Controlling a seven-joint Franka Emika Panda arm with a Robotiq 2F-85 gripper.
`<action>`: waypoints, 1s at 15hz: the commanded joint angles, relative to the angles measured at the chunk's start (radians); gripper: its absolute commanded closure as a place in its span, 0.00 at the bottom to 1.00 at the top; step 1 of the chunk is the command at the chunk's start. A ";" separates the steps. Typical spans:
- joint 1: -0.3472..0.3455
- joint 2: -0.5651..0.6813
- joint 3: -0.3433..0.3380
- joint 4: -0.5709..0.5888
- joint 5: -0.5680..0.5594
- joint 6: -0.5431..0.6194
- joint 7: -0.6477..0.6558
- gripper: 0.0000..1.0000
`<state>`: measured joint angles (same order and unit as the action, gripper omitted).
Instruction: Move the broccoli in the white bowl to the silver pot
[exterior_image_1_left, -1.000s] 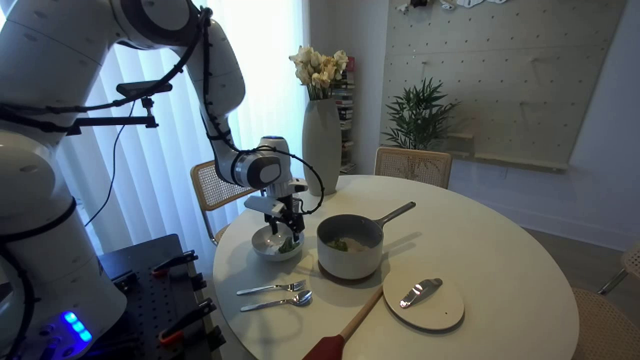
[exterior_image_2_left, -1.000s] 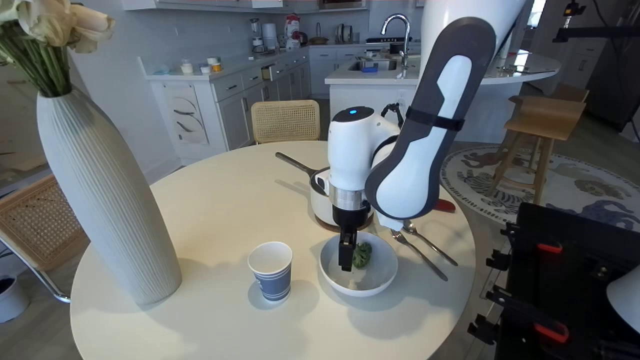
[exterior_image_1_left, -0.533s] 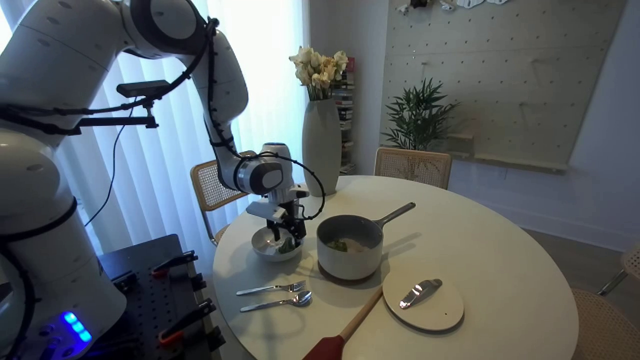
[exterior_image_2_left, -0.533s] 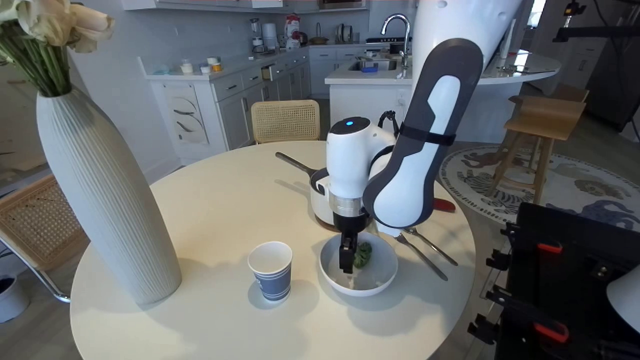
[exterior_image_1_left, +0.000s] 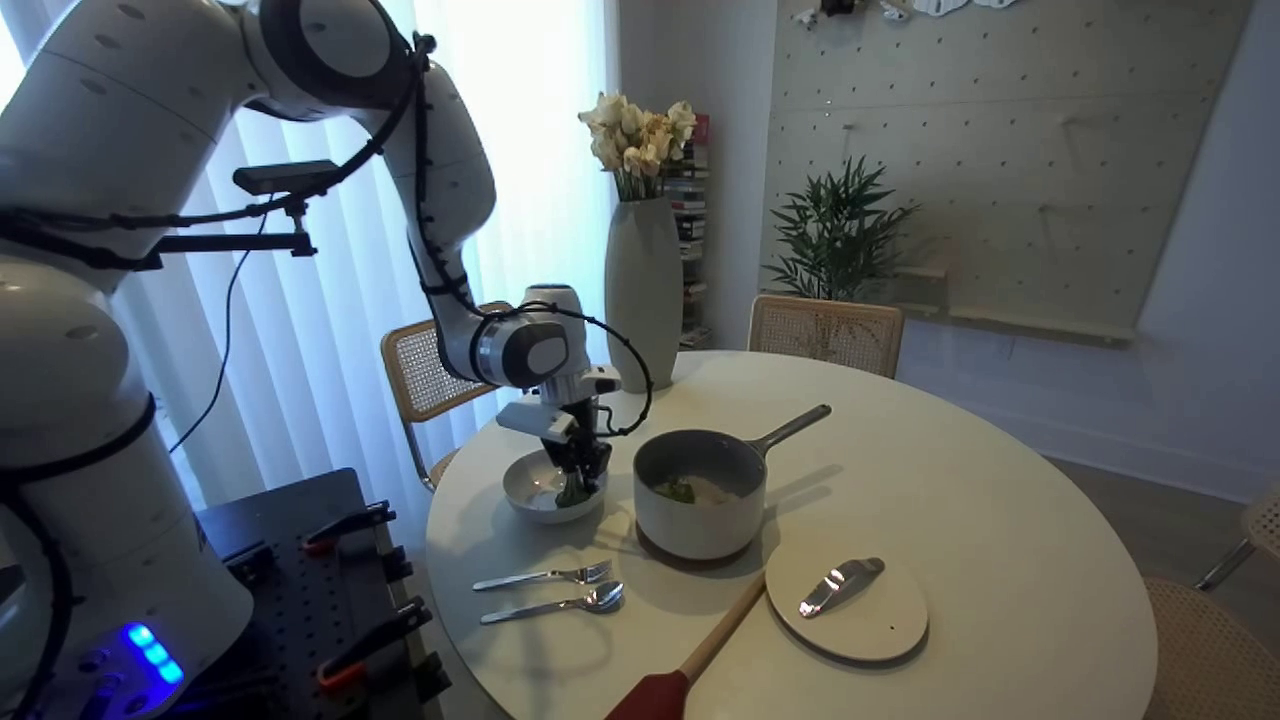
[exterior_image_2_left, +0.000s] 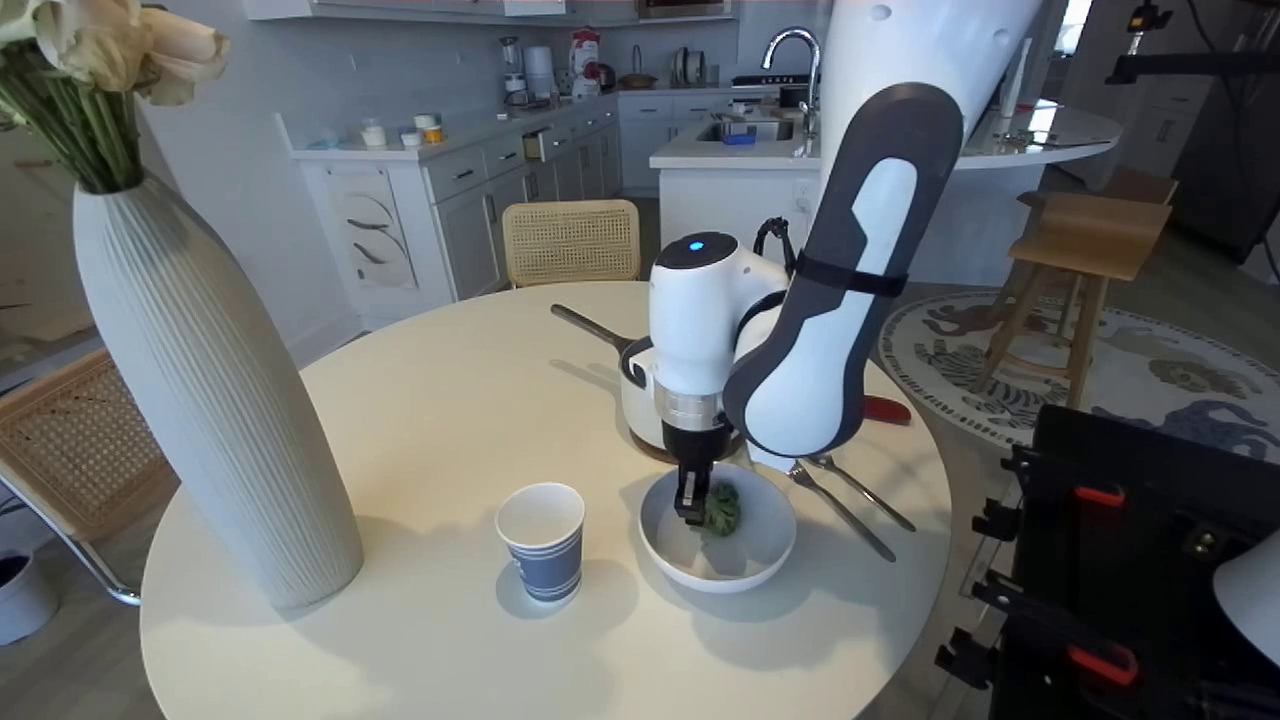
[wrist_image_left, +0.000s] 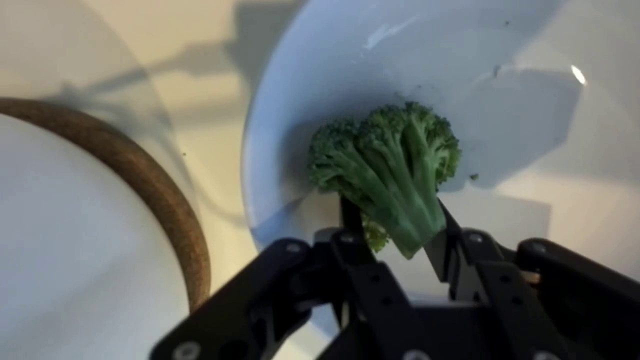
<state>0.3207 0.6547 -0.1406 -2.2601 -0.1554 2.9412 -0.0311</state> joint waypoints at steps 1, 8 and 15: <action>0.036 0.000 -0.031 0.006 -0.037 0.015 0.055 0.95; -0.029 -0.090 0.022 0.047 -0.016 -0.218 0.018 0.99; -0.145 -0.155 0.117 0.260 0.030 -0.771 0.005 0.99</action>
<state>0.2278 0.5211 -0.0698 -2.0852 -0.1481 2.3606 -0.0299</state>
